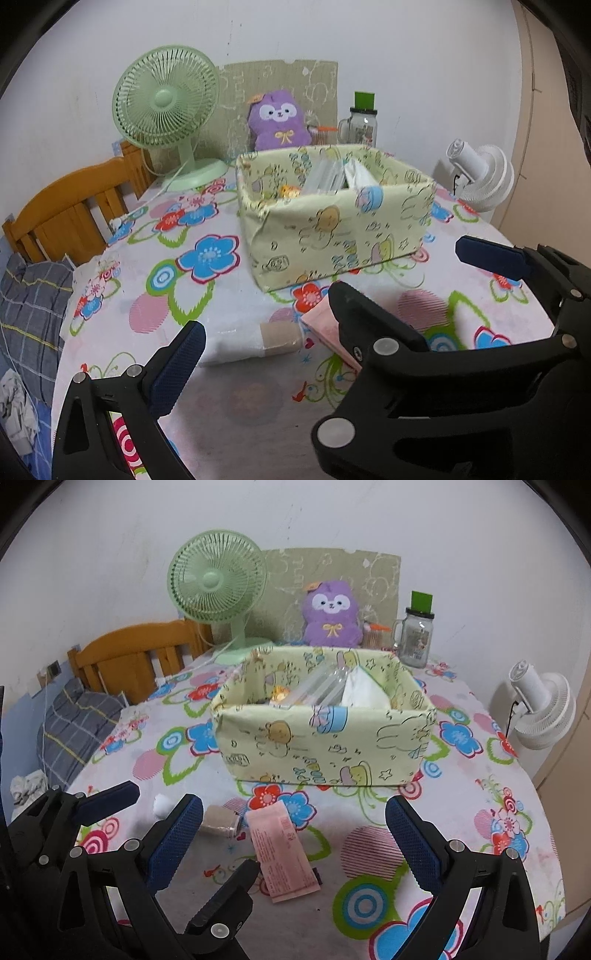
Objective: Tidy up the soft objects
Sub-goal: 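Close the right tool on the pink paper packet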
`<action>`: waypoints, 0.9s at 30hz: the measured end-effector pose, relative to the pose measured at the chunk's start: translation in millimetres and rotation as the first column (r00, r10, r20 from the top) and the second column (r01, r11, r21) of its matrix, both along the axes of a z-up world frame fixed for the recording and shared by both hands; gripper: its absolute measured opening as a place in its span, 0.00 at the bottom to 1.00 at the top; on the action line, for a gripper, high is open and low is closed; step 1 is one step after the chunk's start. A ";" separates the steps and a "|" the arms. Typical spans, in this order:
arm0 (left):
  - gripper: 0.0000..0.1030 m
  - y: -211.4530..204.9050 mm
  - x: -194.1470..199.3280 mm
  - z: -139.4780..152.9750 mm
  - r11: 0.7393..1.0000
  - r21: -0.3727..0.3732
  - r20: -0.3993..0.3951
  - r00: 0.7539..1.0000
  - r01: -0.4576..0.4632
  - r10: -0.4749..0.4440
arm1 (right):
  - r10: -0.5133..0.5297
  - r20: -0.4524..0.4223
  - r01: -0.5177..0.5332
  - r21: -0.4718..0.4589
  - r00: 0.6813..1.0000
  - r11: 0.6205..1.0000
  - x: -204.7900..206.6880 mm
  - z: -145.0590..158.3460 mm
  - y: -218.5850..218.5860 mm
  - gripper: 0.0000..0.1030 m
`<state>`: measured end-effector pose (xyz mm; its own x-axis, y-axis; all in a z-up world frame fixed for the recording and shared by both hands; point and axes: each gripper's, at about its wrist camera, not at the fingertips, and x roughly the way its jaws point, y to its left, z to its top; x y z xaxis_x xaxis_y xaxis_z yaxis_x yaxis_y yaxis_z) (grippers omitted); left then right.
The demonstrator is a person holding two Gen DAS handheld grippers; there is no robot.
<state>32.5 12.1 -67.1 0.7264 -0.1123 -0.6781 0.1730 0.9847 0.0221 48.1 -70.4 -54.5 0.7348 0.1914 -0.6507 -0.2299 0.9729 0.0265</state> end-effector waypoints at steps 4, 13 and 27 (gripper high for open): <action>1.00 3.8 4.1 -10.8 1.000 0.000 -0.024 1.000 0.001 -0.001 | 0.010 -0.013 -0.010 -0.010 1.000 1.000 2.5 -8.6 5.1 0.97; 1.00 16.3 11.4 -34.1 1.000 0.003 -0.075 0.997 -0.013 0.013 | 0.036 -0.077 -0.038 -0.021 0.996 0.999 15.5 -34.5 14.1 0.93; 0.99 23.7 21.1 -58.6 0.999 0.007 -0.142 0.989 -0.043 0.044 | 0.053 -0.194 -0.057 -0.016 0.980 0.998 37.9 -66.5 11.3 0.79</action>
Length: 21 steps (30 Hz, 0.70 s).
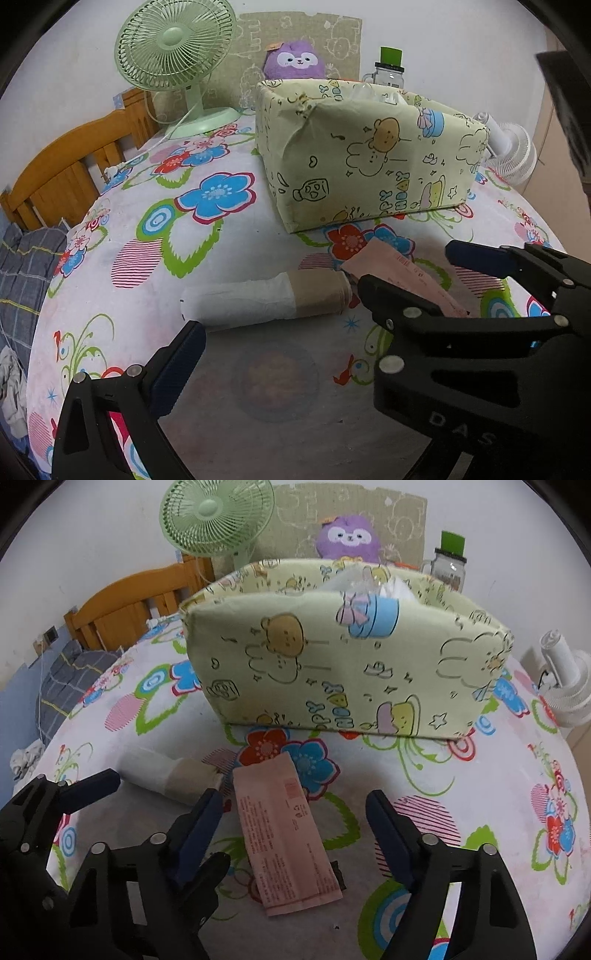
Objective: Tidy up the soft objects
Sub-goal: 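Close the right tool on the pink paper packet, then lift the pink paper packet with the right tool toward the box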
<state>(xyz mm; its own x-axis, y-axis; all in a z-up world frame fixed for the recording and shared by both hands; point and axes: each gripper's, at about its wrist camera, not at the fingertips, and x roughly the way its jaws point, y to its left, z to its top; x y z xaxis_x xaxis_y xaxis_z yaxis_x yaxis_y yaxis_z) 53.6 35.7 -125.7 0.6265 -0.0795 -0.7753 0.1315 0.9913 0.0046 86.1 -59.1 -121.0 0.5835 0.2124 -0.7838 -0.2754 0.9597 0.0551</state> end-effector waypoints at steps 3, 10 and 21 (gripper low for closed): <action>0.99 -0.7 1.5 -2.2 1.000 0.005 -0.006 1.000 0.003 -0.003 | 0.008 -0.018 -0.008 0.000 1.000 1.000 2.1 -4.0 1.8 0.76; 1.00 1.2 5.2 -6.6 1.000 -0.009 -0.029 1.000 -0.004 0.004 | 0.008 0.000 -0.008 -0.038 1.000 0.999 2.6 -5.9 6.5 0.61; 0.99 0.7 3.6 -6.0 1.000 -0.007 -0.025 1.000 -0.014 0.014 | 0.020 0.005 -0.020 -0.028 1.000 0.999 -2.8 -2.2 1.4 0.42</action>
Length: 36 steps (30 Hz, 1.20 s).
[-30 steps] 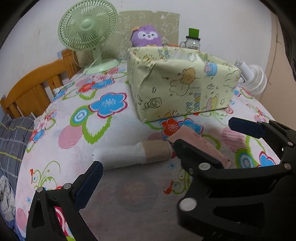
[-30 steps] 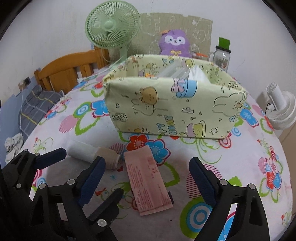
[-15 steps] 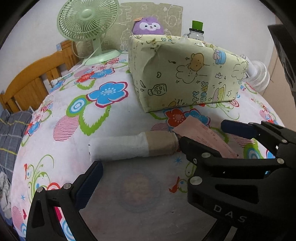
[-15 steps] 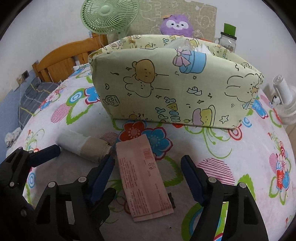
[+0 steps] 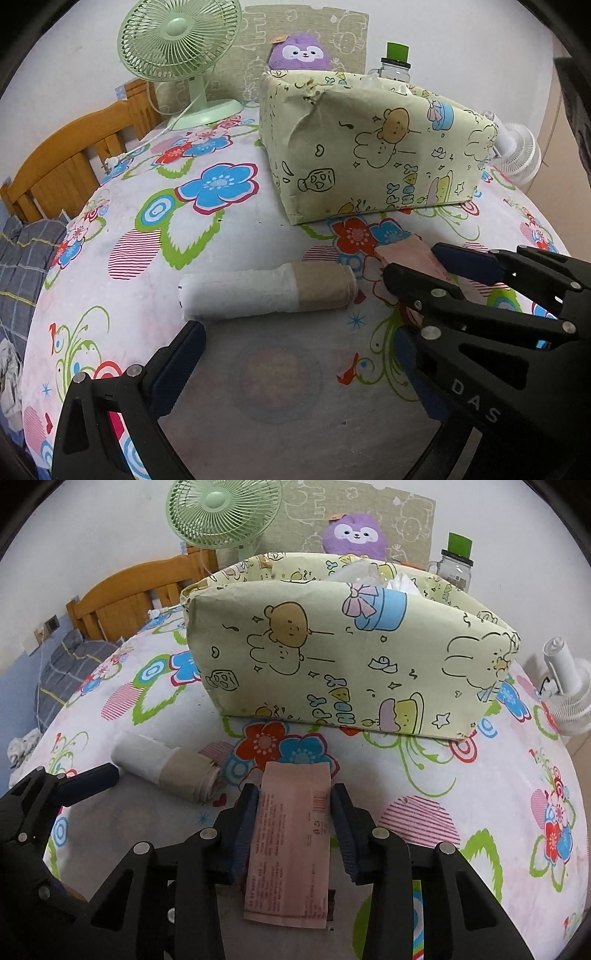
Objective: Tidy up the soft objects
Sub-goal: 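Lift the pink paper packet with the right tool toward the box, then grasp the white-and-brown roll with the left tool while the right tool holds the pink packet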
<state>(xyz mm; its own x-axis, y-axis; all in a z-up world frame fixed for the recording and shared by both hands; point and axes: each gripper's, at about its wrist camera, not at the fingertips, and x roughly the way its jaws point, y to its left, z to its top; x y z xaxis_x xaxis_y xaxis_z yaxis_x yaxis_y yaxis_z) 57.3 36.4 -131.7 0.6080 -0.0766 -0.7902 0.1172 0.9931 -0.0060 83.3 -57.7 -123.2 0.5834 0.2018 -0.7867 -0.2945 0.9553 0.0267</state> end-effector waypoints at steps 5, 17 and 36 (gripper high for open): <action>0.99 -1.2 -2.4 3.9 1.000 0.003 0.009 1.000 -0.005 0.005 | -0.009 0.016 0.009 0.004 1.000 1.000 -5.6 6.6 -1.7 0.42; 0.99 7.2 5.1 18.1 0.999 0.026 0.048 0.999 -0.021 0.020 | -0.037 0.055 0.036 0.010 0.998 0.999 -3.2 22.7 -2.4 0.42; 1.00 12.4 32.5 7.6 0.999 0.037 0.014 1.000 -0.024 0.023 | -0.058 0.020 0.059 -0.005 0.998 0.998 19.2 12.5 -2.5 0.42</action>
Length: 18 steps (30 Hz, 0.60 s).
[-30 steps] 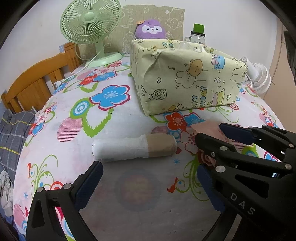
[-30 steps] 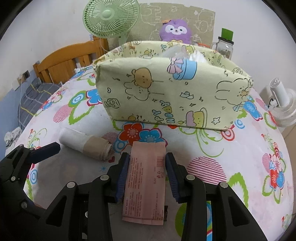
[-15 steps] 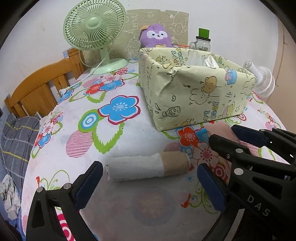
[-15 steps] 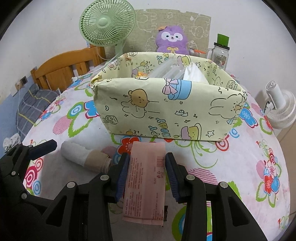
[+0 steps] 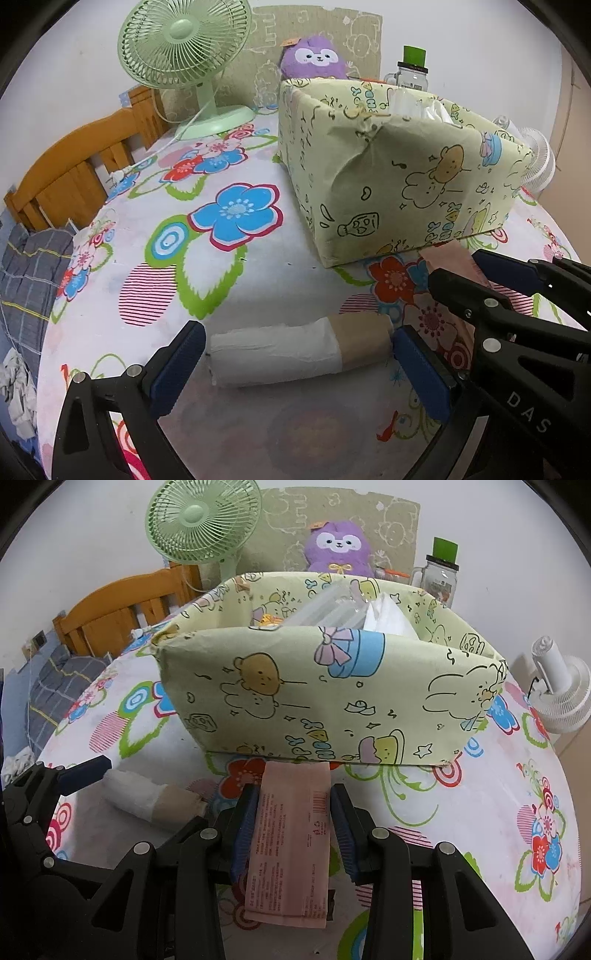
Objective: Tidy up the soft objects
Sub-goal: 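Grasp the white-and-brown roll with the left tool while the right tool holds the pink packet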
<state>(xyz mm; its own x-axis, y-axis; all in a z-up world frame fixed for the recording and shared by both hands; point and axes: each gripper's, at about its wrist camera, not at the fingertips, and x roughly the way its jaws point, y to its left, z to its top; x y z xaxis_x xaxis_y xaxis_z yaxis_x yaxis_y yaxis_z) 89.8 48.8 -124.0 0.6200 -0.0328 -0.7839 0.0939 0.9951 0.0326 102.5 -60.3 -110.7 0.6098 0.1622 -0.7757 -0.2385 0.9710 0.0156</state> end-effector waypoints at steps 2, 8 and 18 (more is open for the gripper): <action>1.00 -0.8 1.5 -1.5 1.000 -0.003 -0.007 1.000 0.001 -0.001 | -0.002 -0.007 0.002 0.003 1.000 1.000 2.0 -1.7 -0.6 0.42; 1.00 -2.5 6.6 -6.6 1.000 -0.011 -0.028 1.000 0.008 -0.008 | 0.000 -0.021 0.000 0.012 1.000 1.000 5.0 -5.1 -0.2 0.42; 0.73 -5.6 0.0 -3.5 0.998 -0.047 -0.016 0.999 0.030 -0.031 | 0.000 -0.018 0.000 0.010 1.000 1.000 4.4 -4.9 1.2 0.42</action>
<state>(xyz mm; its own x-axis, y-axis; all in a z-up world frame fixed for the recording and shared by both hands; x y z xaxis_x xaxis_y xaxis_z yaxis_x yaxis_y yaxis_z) 89.8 43.3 -127.6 0.6053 -0.0884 -0.7911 0.1246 0.9921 -0.0156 106.9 -59.1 -115.6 0.5960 0.1702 -0.7847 -0.2383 0.9707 0.0295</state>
